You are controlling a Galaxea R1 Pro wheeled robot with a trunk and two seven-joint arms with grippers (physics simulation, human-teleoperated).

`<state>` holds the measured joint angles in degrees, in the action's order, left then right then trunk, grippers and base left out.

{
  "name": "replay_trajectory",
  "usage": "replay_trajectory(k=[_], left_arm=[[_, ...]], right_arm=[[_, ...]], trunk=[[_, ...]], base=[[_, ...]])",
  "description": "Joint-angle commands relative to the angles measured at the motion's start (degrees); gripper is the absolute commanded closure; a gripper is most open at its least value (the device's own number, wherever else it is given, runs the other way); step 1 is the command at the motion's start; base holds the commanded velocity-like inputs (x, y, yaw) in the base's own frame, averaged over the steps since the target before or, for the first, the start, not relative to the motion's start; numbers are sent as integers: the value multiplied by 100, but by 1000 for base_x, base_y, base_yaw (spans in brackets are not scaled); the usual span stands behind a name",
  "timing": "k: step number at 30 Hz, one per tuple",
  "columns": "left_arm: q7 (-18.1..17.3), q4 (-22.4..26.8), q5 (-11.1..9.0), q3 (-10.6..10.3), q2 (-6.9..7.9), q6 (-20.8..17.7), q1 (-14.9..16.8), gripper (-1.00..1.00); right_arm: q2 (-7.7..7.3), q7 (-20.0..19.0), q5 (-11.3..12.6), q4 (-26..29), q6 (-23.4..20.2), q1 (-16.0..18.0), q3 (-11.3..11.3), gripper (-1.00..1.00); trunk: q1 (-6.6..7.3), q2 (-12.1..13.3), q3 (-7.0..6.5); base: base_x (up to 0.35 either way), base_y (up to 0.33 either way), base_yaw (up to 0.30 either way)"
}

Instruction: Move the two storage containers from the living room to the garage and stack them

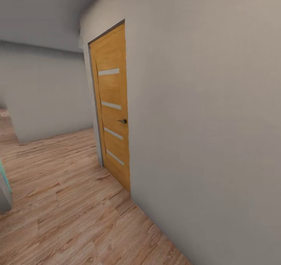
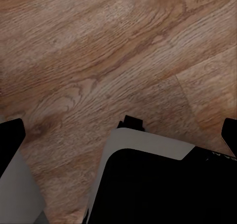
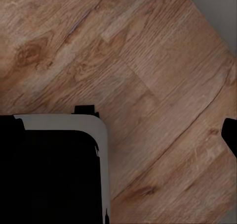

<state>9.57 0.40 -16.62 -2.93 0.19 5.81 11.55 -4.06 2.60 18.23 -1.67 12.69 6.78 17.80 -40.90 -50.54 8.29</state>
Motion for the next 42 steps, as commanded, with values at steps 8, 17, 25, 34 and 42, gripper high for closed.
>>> replay_trajectory(k=[8, 17, 25, 34, 42], left_arm=[[10, -5, -43, -32, -1, 17, 5, -100], [12, -3, -43, -31, -1, 17, 6, -100], [15, 3, -43, -30, -1, 17, 6, -100], [15, 4, -43, -31, -1, 17, 7, -100], [13, -4, -43, -28, 0, 17, 5, -100]], right_arm=[[2, 3, 40, -18, 32, 8, 48, -100], [2, 7, 40, -18, 32, 8, 48, -100], [1, 5, 40, -18, 32, 8, 48, -100], [2, 8, 40, -18, 32, 8, 48, -100], [-5, 8, 40, -18, 32, 9, 48, -100]], trunk=[[-4, -6, 8], [-4, -6, 8], [-4, -6, 8], [-4, -6, 8], [-4, -6, 8]], base=[[321, 0, 270], [295, 0, 269], [147, 0, 269], [89, 0, 269], [174, 0, 269]])
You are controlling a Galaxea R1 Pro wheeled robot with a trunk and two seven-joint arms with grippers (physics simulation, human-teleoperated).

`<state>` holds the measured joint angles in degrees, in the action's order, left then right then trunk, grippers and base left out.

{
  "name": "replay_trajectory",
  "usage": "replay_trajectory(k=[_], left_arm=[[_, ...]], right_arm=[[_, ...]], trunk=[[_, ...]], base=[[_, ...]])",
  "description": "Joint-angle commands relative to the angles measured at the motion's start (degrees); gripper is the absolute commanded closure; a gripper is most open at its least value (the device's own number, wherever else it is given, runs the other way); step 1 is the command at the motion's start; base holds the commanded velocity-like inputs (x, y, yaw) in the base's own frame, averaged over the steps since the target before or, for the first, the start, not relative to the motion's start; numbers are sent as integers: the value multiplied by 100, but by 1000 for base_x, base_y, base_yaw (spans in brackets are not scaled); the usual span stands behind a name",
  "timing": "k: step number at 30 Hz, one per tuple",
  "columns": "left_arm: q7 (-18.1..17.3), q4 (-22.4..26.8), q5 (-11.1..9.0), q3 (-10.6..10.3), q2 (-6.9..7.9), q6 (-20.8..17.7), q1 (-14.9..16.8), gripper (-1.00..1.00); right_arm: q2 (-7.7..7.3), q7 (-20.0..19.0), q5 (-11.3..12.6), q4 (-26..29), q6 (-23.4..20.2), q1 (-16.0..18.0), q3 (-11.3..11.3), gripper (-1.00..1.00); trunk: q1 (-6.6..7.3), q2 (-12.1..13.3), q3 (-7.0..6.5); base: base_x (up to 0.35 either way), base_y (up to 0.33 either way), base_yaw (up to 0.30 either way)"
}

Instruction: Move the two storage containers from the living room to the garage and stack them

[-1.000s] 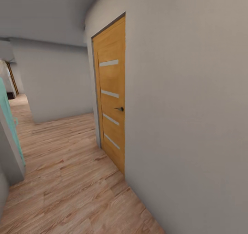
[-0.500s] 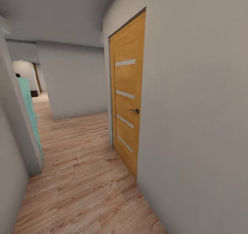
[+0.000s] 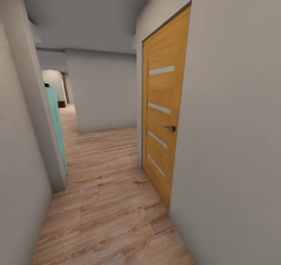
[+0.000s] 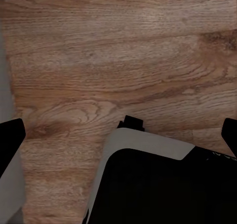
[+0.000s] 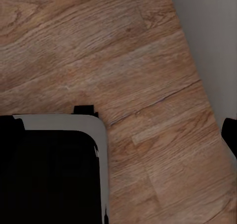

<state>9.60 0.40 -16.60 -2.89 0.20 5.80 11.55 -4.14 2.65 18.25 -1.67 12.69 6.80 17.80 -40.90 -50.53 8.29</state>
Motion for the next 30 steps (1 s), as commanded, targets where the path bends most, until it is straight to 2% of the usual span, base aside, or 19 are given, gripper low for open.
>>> replay_trajectory(k=[1, 30], left_arm=[[11, -5, -45, -32, -2, 17, 5, -100], [8, -3, -45, -30, -2, 17, 5, -100]], right_arm=[[2, 5, 38, -18, 32, 7, 48, -100], [-7, 6, 39, -18, 32, 6, 48, -100]], trunk=[[-4, -6, 8], [-4, -6, 8]], base=[[212, 0, 270], [219, 0, 269]])
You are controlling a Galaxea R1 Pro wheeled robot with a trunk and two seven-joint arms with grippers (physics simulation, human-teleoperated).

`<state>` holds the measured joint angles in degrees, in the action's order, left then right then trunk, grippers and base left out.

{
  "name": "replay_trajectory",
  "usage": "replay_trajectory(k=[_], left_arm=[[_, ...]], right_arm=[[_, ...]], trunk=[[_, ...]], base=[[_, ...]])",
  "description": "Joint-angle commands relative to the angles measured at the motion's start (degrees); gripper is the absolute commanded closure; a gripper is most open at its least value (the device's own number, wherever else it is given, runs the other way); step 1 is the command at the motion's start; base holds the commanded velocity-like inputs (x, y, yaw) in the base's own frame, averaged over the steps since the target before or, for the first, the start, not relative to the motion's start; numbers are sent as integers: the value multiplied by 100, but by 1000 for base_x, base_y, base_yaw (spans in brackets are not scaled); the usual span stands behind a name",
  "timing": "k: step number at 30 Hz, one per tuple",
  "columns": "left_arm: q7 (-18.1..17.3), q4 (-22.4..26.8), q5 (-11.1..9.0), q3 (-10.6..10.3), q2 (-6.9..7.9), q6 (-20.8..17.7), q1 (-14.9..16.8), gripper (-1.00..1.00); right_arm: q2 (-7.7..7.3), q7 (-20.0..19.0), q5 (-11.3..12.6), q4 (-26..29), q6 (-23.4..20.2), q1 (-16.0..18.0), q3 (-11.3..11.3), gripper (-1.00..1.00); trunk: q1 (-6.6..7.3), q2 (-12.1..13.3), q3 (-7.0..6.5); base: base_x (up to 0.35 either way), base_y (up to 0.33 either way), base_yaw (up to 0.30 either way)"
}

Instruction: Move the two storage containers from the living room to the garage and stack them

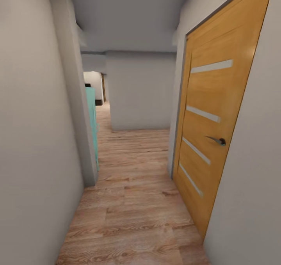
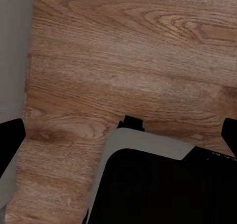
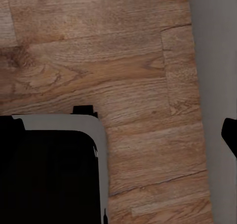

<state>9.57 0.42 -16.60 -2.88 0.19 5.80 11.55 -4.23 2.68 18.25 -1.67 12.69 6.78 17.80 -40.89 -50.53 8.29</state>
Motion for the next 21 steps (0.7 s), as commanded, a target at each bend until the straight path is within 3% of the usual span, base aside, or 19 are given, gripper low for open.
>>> replay_trajectory(k=[1, 13, 21], left_arm=[[11, -5, -45, -31, -1, 17, 5, -100], [10, -6, -45, -35, -1, 17, 5, -100], [10, -2, -37, -37, -1, 17, 5, -100]], right_arm=[[2, 4, 38, -18, 32, 9, 48, -100], [1, -2, 48, -18, 32, 10, 44, -100], [23, -47, 91, -18, 42, 11, 31, -100]], trunk=[[-5, -6, 8], [-5, -6, 8], [-5, -6, 8]], base=[[244, 0, 269], [264, 0, 265], [316, 0, 51]])
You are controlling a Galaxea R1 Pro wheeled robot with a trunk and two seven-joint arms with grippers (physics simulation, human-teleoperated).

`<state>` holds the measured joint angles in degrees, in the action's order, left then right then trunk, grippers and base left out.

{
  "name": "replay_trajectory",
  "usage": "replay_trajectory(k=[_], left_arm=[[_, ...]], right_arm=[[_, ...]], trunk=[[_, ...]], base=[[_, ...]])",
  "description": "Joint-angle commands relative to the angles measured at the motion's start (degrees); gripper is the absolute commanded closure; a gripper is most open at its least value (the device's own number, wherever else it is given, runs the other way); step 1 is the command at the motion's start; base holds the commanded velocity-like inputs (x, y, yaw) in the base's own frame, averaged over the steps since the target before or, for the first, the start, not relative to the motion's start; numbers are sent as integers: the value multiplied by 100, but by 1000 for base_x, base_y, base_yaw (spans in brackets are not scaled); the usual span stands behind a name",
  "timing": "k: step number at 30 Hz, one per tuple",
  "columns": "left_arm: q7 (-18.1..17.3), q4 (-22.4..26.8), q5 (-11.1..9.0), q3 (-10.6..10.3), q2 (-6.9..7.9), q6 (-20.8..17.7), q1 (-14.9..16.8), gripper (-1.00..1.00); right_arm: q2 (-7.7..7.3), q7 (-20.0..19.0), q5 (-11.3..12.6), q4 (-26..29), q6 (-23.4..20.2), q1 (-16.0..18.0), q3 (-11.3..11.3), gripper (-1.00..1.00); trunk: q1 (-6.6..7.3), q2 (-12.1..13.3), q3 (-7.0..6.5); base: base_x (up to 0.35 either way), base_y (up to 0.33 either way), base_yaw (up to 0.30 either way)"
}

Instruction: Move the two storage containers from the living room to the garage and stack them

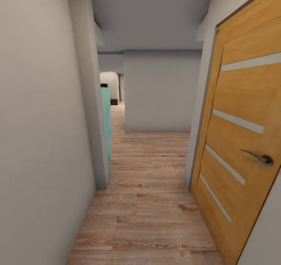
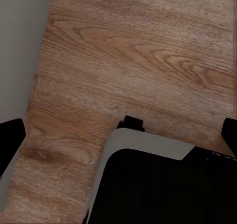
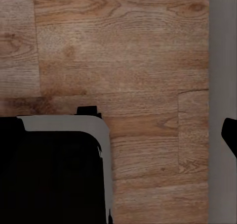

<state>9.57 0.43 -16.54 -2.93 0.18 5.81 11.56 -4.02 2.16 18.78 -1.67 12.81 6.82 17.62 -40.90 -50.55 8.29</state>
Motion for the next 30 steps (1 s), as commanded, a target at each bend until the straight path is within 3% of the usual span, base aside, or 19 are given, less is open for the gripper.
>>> replay_trajectory(k=[1, 30], left_arm=[[10, -3, -43, -33, -1, 17, 4, -100], [10, -8, -42, -33, -9, 16, 4, -100]], right_arm=[[-1, 4, 33, -18, 30, 7, 48, -100], [-8, -12, -14, -18, 45, 5, 57, -100]], trunk=[[-4, -5, 8], [-4, -5, 8]], base=[[321, 0, 3], [322, 0, 0]])
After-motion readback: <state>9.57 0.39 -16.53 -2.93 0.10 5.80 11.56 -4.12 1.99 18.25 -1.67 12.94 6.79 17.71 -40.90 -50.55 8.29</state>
